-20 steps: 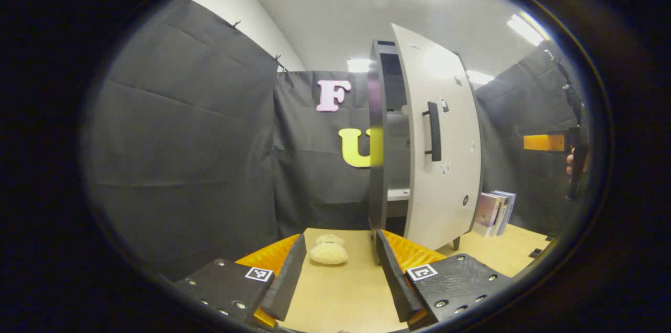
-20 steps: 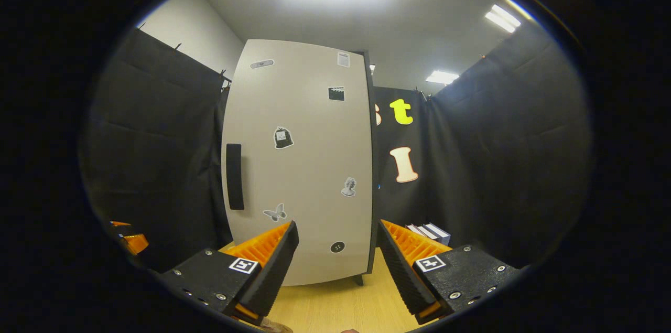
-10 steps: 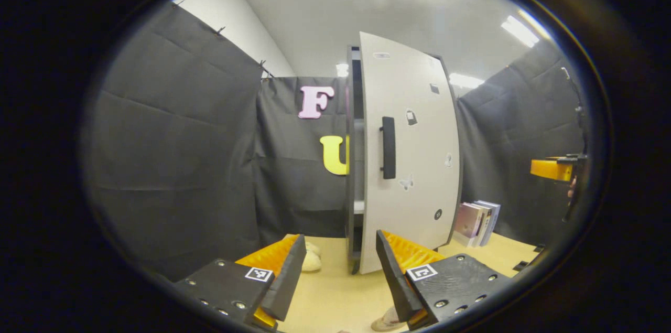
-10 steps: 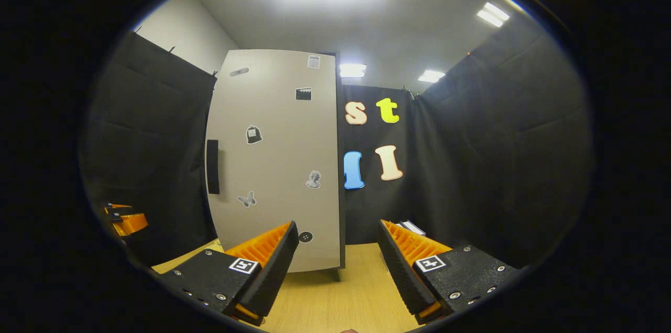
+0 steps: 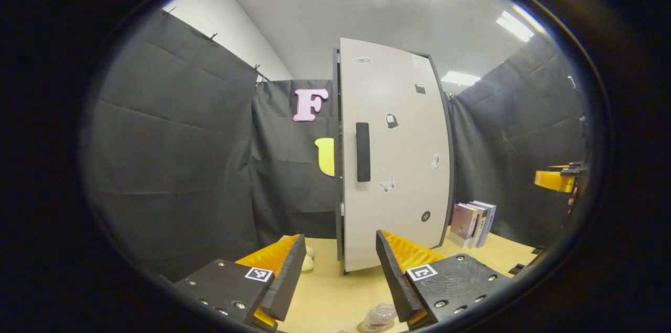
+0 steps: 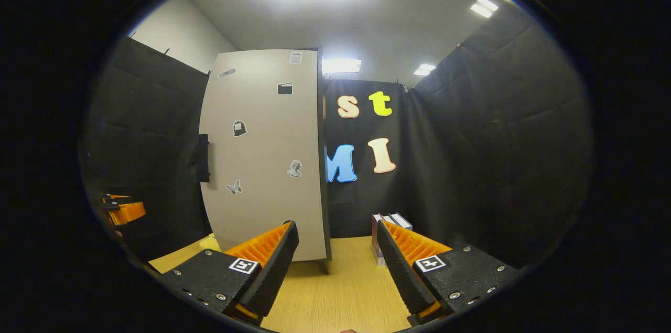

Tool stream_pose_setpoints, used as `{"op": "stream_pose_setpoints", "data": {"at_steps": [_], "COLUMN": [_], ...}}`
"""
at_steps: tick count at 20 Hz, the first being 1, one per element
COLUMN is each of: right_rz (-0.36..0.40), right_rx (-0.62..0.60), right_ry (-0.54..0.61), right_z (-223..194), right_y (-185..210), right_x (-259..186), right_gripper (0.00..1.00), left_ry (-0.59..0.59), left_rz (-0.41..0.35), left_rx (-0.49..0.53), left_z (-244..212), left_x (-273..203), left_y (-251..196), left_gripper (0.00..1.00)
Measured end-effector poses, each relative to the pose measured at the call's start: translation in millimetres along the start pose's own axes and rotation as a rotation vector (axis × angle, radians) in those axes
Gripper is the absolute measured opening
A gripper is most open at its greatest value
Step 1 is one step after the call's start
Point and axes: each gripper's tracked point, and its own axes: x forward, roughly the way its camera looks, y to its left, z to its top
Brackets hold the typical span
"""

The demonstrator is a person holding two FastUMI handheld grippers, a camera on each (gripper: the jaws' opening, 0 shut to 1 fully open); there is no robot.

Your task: Open the cabinet door with the right hand, grasp the bottle in the cabinet with the left hand and place it on the coaster, then close the cabinet door with the right hand.

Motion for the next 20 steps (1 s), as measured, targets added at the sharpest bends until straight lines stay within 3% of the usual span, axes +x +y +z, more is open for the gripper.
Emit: {"op": "stream_pose_setpoints", "data": {"at_steps": [20], "right_rz": [0.019], "right_rx": [-0.013], "right_ry": [-0.014], "right_z": [6], "right_y": [2], "right_x": [7], "right_gripper": [0.93], "left_ry": [-0.015], "left_rz": [0.067], "left_rx": [0.006], "left_z": [8], "left_x": [-7], "left_y": [10], "left_gripper": [0.77]}}
